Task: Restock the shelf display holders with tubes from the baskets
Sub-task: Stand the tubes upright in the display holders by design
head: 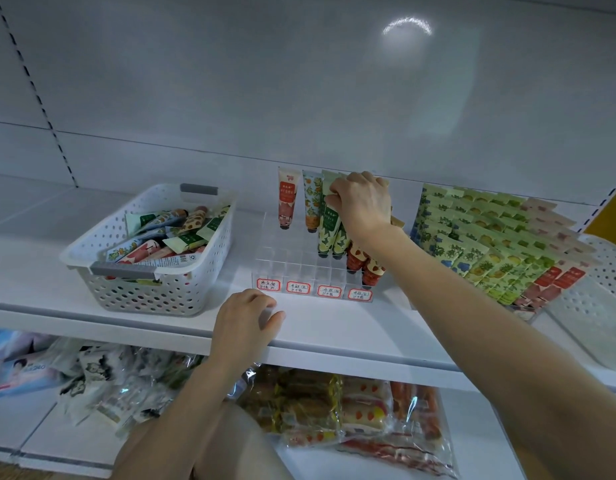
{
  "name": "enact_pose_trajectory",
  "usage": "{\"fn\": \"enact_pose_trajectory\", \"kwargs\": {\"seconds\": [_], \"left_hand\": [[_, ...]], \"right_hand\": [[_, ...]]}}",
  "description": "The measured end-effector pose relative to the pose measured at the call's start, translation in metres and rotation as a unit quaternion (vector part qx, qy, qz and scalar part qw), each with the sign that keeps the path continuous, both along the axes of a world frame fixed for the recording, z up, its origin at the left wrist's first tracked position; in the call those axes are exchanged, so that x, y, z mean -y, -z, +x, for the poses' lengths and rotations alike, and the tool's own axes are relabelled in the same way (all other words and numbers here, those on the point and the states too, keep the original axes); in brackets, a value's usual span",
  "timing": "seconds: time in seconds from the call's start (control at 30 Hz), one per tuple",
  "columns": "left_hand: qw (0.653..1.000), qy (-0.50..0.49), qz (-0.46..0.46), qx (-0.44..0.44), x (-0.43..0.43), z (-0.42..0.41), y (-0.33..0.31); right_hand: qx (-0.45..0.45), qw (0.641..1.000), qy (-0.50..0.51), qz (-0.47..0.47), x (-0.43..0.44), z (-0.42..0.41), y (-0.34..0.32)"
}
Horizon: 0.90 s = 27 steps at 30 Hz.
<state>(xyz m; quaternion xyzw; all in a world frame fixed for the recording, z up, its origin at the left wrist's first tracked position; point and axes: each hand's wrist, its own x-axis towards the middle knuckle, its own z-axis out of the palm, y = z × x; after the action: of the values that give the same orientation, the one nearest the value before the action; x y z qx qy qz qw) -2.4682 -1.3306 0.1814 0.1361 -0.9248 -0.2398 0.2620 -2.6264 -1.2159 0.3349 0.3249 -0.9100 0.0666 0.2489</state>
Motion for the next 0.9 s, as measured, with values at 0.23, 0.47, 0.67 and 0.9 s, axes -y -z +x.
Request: {"fn": "enact_pose_trajectory", "kwargs": {"seconds": [0.23, 0.47, 0.67, 0.9], "left_hand": [[1.000, 0.003, 0.001, 0.006, 0.001, 0.000, 0.000], [1.000, 0.003, 0.007, 0.011, 0.001, 0.001, -0.001], [1.000, 0.003, 0.013, 0.017, 0.001, 0.002, -0.002], [1.000, -0.004, 0.019, 0.025, -0.001, 0.002, -0.005]], "right_hand": [[0.003, 1.000, 0.005, 0.002, -0.001, 0.001, 0.001], [0.007, 1.000, -0.011, -0.008, 0.004, -0.004, 0.004], [-0.006, 1.000, -0.016, -0.011, 0.006, -0.009, 0.008], [-0.018, 0.999, -0.026, 0.002, 0.007, -0.010, 0.006]]}}
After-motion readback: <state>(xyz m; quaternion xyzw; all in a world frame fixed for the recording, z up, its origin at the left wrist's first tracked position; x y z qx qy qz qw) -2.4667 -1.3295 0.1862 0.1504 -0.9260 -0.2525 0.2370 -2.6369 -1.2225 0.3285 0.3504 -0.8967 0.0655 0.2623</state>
